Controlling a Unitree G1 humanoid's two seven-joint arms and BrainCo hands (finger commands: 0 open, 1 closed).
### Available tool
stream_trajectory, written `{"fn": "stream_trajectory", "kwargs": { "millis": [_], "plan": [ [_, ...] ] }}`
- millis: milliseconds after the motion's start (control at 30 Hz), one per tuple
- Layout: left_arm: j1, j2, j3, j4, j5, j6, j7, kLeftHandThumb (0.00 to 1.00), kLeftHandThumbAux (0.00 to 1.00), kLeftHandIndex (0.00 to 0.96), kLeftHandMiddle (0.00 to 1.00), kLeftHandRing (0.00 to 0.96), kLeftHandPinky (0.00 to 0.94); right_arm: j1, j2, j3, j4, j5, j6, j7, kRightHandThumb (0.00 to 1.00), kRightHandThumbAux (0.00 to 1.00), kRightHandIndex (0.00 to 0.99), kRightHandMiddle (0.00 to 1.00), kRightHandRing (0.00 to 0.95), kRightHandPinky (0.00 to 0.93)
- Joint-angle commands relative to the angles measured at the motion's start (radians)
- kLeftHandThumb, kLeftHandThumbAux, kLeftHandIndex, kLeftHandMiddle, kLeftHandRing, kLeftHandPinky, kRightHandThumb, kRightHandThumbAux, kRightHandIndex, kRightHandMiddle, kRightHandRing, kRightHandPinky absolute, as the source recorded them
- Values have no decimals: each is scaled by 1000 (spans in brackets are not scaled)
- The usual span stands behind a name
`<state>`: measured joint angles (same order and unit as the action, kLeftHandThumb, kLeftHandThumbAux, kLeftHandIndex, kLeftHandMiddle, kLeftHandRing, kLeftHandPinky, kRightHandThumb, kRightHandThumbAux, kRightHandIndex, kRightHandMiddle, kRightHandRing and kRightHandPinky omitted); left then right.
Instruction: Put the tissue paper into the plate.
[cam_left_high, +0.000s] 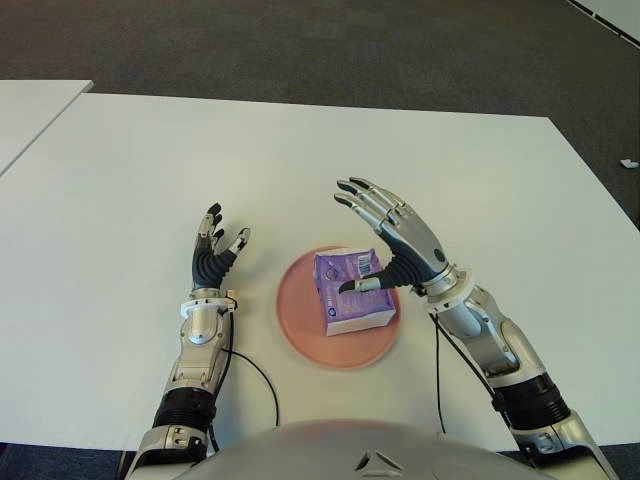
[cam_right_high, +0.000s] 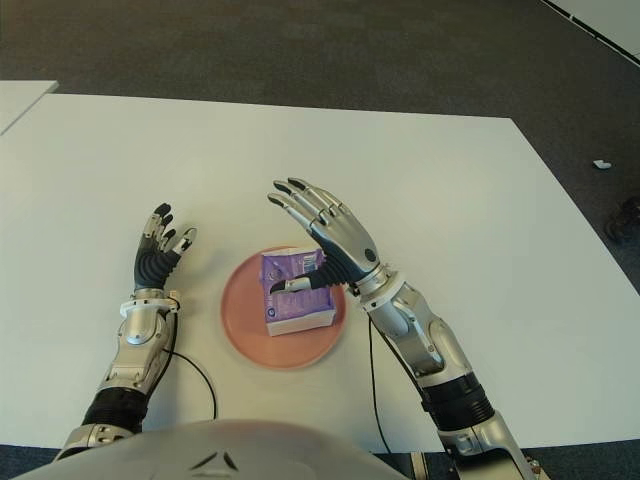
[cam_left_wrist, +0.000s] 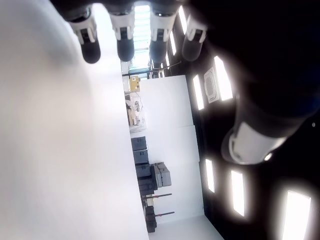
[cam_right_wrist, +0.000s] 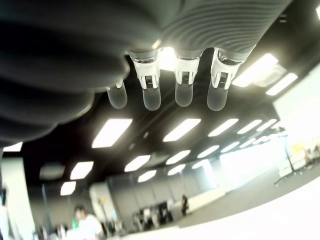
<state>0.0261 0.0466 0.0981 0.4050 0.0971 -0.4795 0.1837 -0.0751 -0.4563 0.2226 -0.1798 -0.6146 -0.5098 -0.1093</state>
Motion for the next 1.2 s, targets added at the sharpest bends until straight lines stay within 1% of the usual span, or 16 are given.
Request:
{"fn": "stream_trajectory", "kwargs": {
  "millis": [33,100,200,267,300,333,400,533,633,667,800,933,1067,1200],
  "plan": [
    [21,-3,-5,26,-2,16,-7,111,638,18,20,14,42,-56,-1,-71,5,91,40,45,38,356,0,0,0,0],
    [21,-3,-4,25,-3,16,-7,111,636,18,22,14,44,-63,28,-90,-9,134,78,56,40,341,0,0,0,0],
    [22,-3,-5,24,-3,16,-7,110,635,19,23,15,46,-64,55,-103,-19,164,104,63,43,330,0,0,0,0],
    [23,-3,-6,22,-1,15,-6,109,630,22,25,16,46,-66,115,-120,-5,203,127,27,47,329,0,0,0,0],
    [24,-3,-6,20,0,15,-6,108,628,23,26,16,45,-78,146,-136,24,224,135,-2,49,330,0,0,0,0],
    [25,-3,-7,18,1,16,-6,108,625,24,26,15,44,-87,166,-148,46,235,138,-18,51,331,0,0,0,0],
    [28,-4,-7,13,0,20,-5,106,621,25,26,14,44,-88,185,-184,73,263,137,-43,57,336,0,0,0,0],
    [31,-7,-5,10,-5,21,-6,109,626,27,27,15,49,-45,202,-253,129,317,97,-78,50,356,0,0,0,0],
    [35,-6,-4,9,-7,16,-8,112,632,27,29,17,53,12,241,-292,147,353,94,-112,36,374,0,0,0,0],
    [35,-6,-4,9,-7,15,-8,113,635,27,30,18,55,19,251,-298,148,357,97,-119,28,385,0,0,0,0],
    [38,-3,-4,5,-10,14,-12,113,640,27,29,19,54,28,310,-306,132,354,159,-153,7,429,0,0,0,0],
    [42,-1,-4,-2,-13,21,-15,111,640,26,26,17,54,50,361,-303,130,352,194,-180,1,472,0,0,0,0],
    [43,0,-5,-7,-14,25,-16,113,640,26,26,19,60,60,379,-307,125,349,212,-187,0,501,0,0,0,0],
    [46,4,-6,-14,-16,27,-22,118,638,27,28,21,56,89,395,-316,141,348,227,-195,0,517,0,0,0,0]
  ]
}}
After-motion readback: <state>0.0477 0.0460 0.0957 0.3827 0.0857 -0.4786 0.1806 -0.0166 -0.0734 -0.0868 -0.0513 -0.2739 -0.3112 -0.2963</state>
